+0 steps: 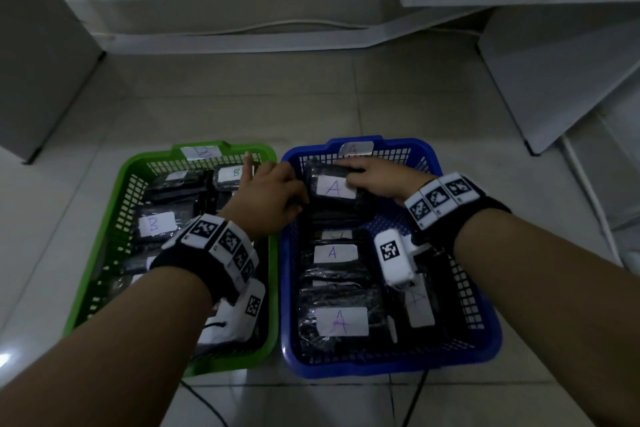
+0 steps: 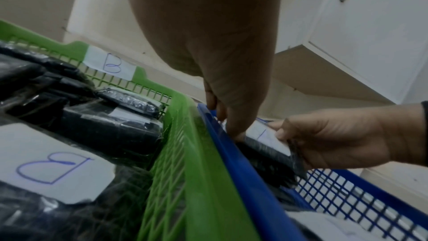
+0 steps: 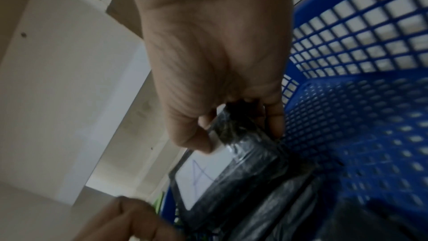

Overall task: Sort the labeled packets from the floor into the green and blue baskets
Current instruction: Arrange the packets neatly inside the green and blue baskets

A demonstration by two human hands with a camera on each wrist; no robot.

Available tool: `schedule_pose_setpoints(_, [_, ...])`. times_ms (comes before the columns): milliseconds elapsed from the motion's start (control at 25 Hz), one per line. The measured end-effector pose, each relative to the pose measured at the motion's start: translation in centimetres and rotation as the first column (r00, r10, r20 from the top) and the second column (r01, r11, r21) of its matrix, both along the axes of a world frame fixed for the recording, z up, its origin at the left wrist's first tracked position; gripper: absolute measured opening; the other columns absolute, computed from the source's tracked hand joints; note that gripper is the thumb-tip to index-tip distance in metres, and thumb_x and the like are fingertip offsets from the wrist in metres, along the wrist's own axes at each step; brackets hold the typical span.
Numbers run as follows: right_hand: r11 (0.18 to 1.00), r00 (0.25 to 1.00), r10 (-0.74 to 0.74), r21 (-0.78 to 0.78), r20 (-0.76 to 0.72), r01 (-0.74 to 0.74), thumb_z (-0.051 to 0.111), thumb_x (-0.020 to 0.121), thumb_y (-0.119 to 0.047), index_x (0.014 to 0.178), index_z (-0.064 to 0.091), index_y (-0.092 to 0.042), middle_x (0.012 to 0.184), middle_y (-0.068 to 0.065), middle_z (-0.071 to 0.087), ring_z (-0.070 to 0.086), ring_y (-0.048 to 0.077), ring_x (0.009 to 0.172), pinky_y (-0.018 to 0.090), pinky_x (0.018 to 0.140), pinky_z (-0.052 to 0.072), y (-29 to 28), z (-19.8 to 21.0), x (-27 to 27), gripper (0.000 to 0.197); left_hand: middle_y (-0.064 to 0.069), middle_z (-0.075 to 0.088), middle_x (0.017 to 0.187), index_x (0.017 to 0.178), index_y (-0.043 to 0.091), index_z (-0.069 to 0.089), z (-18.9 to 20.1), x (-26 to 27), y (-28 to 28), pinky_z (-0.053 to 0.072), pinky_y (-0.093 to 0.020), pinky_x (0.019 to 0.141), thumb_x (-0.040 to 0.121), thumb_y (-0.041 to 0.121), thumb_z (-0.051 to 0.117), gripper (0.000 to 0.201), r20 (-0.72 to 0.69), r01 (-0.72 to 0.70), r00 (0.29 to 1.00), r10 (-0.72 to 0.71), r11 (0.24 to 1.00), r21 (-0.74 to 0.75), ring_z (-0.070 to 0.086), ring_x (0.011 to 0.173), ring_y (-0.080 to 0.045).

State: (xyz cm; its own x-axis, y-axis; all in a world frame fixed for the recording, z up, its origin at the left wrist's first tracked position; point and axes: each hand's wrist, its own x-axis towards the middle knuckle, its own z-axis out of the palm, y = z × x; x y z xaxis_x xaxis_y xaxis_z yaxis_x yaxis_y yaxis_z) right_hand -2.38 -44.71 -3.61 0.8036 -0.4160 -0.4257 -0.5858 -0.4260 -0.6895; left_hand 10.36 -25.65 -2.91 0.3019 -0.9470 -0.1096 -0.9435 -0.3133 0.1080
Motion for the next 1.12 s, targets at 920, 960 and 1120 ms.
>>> schedule_pose_setpoints(920, [0.955,0.992,-0.1,-0.272,0.08,0.118,0.073,0.059,-0.067,0.134,0.04,-0.033,0.132,0.004,0.035,0.05,0.02,0.109,0.034,0.096,0.042,3.1,-1.1,-2.7,0.088,0.006,0.038,0.145,0.128,0.03,0.042,-1.6,0.2,-1.0,-0.009,-0.066,0.108,0.083,0.037,0.061,0.049,0.001,-0.079,0.997,0.079,0.996,-0.038,0.016,0.143,-0.019])
schedule_pose_setpoints(960, [0.945,0.997,-0.069,-0.318,0.031,0.076,0.076,0.059,-0.063,0.136,0.036,-0.032,0.135,0.007,0.033,0.051,0.025,0.112,0.036,0.095,0.044,3.3,-1.2,-2.2,0.091,0.008,0.035,0.147,0.131,0.033,0.041,-1.5,0.2,-1.0,-0.009,-0.067,0.107,0.084,0.038,0.06,0.051,0.013,-0.076,0.997,0.076,0.997,-0.024,0.014,0.144,-0.018])
schedule_pose_setpoints(1120, [0.951,0.993,-0.122,-0.287,-0.006,0.115,0.074,0.072,-0.032,0.139,0.035,-0.023,0.134,0.014,0.031,0.051,0.035,0.113,0.037,0.096,0.045,2.6,-1.0,-1.6,0.078,0.009,0.025,0.153,0.141,0.042,0.03,-1.4,0.2,-0.6,-0.009,-0.07,0.105,0.089,0.045,0.052,0.056,0.044,-0.083,0.996,0.081,0.995,0.055,0.009,0.145,-0.019])
